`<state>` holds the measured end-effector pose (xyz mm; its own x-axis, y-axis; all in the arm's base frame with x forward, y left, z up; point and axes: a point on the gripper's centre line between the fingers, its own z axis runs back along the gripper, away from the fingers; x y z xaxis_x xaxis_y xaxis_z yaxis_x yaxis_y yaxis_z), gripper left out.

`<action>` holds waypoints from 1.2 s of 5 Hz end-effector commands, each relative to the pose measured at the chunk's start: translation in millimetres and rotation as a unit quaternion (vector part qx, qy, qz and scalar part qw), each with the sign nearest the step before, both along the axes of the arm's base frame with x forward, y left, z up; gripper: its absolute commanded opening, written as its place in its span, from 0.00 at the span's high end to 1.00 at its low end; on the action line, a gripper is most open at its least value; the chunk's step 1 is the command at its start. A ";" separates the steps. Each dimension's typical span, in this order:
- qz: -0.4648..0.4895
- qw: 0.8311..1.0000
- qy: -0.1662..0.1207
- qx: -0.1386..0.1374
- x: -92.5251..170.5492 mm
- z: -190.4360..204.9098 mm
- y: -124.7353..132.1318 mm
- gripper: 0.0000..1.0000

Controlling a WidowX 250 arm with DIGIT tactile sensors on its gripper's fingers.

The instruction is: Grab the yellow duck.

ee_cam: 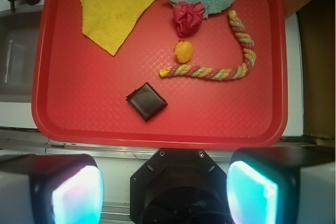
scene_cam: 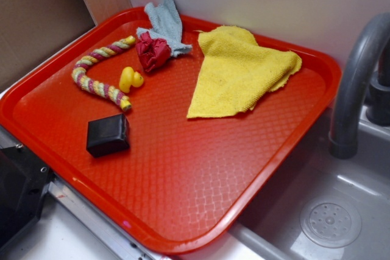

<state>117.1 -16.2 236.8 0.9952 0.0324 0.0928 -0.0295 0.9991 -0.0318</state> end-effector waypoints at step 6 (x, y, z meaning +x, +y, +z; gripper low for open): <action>0.029 0.999 -0.011 0.041 112.3 -80.1 27.4 0.00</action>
